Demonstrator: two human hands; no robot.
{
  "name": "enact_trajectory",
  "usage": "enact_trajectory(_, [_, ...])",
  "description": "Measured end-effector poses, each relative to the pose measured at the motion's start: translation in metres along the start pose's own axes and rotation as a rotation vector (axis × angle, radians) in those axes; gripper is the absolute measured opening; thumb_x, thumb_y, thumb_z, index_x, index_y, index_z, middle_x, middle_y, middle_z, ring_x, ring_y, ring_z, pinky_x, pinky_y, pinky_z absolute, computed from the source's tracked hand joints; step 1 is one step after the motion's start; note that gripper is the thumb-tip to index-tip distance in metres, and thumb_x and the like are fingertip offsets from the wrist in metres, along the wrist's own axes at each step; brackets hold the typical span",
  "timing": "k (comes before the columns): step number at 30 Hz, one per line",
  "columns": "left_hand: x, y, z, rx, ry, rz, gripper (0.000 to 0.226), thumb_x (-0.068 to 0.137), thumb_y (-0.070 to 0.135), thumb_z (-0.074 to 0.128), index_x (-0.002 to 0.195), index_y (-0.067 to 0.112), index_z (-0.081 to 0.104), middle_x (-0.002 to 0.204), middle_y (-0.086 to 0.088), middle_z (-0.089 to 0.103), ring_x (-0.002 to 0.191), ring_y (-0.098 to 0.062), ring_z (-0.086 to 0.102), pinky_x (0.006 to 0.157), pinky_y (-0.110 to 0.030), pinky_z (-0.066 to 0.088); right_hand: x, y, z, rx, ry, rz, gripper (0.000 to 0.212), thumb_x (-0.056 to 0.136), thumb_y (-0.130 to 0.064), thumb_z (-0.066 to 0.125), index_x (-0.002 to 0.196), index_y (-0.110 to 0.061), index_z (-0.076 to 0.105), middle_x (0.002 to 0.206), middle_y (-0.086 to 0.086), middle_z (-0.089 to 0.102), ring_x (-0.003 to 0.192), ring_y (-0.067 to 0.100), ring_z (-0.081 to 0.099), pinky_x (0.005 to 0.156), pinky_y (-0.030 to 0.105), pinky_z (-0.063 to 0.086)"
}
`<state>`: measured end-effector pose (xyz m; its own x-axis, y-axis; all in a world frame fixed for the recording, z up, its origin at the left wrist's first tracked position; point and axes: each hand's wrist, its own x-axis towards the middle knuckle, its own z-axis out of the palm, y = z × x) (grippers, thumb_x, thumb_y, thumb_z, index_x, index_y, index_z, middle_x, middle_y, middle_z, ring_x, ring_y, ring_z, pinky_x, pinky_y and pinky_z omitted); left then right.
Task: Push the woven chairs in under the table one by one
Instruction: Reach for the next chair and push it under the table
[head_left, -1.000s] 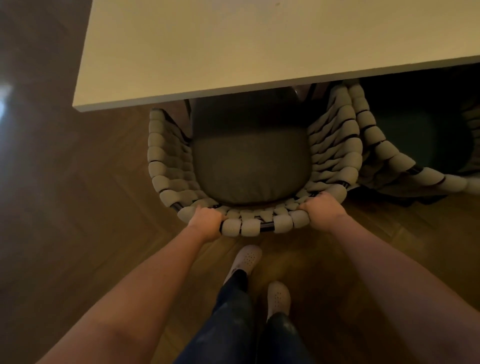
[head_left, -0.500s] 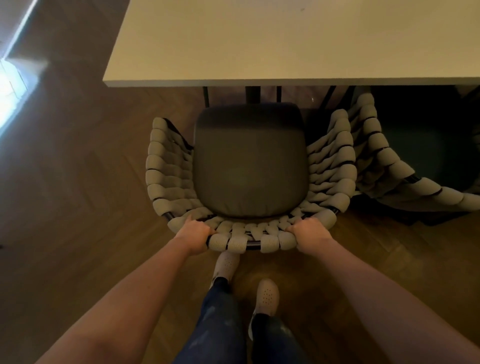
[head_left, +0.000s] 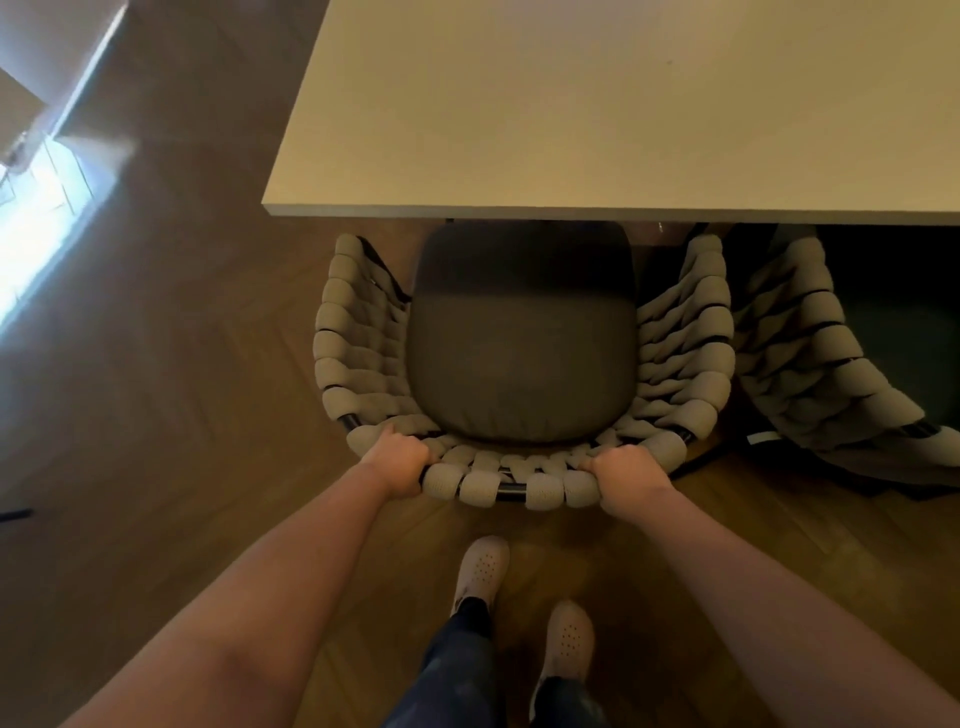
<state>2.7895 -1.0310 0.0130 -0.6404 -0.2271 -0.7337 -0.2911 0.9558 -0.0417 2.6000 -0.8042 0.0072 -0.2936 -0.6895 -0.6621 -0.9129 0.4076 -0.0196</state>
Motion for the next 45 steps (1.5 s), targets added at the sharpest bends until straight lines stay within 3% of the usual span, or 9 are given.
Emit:
enact_trajectory(10, [0.02, -0.047, -0.01, -0.021, 0.042, 0.02, 0.031, 0.093, 0.023, 0.05, 0.119, 0.032, 0.063, 0.105, 0.004, 0.066, 0.105, -0.019, 0.058, 0.112, -0.047, 0.024, 0.036, -0.013, -0.029, 0.008, 0.022, 0.011, 0.041, 0.092, -0.019, 0.055, 0.132, -0.029, 0.053, 0.122, 0.0, 0.06, 0.109, 0.02, 0.058, 0.094, 0.034, 0.049])
enact_trajectory(22, [0.022, -0.052, -0.006, -0.002, 0.069, 0.026, 0.03, 0.094, 0.022, 0.049, 0.119, 0.031, 0.062, 0.108, 0.003, 0.066, 0.108, -0.02, 0.058, 0.109, -0.047, 0.026, 0.039, -0.022, -0.032, -0.002, 0.011, 0.054, 0.046, 0.093, -0.019, 0.055, 0.137, -0.032, 0.049, 0.124, -0.001, 0.06, 0.111, 0.019, 0.058, 0.095, 0.035, 0.048])
enact_trajectory(26, [0.014, -0.05, 0.004, -0.024, 0.05, 0.02, 0.031, 0.095, 0.019, 0.047, 0.119, 0.029, 0.063, 0.107, 0.002, 0.066, 0.109, -0.02, 0.058, 0.113, -0.051, 0.019, 0.035, -0.029, -0.024, -0.011, -0.014, 0.053, 0.044, 0.093, -0.019, 0.055, 0.135, -0.03, 0.05, 0.123, 0.0, 0.06, 0.111, 0.019, 0.057, 0.096, 0.036, 0.048])
enact_trajectory(31, [0.018, -0.07, -0.005, -0.021, 0.048, 0.022, 0.03, 0.093, 0.019, 0.049, 0.117, 0.03, 0.063, 0.105, 0.002, 0.066, 0.106, -0.02, 0.058, 0.11, -0.048, 0.025, 0.046, -0.035, -0.038, -0.013, 0.032, 0.026, 0.037, 0.093, -0.022, 0.054, 0.129, -0.029, 0.055, 0.118, 0.0, 0.062, 0.107, 0.02, 0.059, 0.091, 0.034, 0.049])
enact_trajectory(36, [0.026, -0.078, -0.007, -0.037, 0.062, 0.018, 0.03, 0.094, 0.02, 0.05, 0.118, 0.031, 0.063, 0.107, 0.004, 0.066, 0.109, -0.018, 0.058, 0.113, -0.05, 0.02, 0.052, -0.035, -0.043, 0.017, 0.041, 0.022, 0.033, 0.091, -0.023, 0.056, 0.124, -0.03, 0.059, 0.115, -0.002, 0.064, 0.104, 0.019, 0.06, 0.09, 0.035, 0.051])
enact_trajectory(45, [0.032, -0.077, -0.015, -0.029, 0.064, 0.027, 0.027, 0.092, 0.022, 0.053, 0.115, 0.031, 0.064, 0.104, 0.004, 0.066, 0.105, -0.018, 0.058, 0.11, -0.048, 0.024, 0.052, -0.028, -0.055, 0.032, 0.036, 0.006, 0.035, 0.09, -0.023, 0.058, 0.125, -0.031, 0.059, 0.116, -0.002, 0.062, 0.106, 0.018, 0.059, 0.091, 0.034, 0.047])
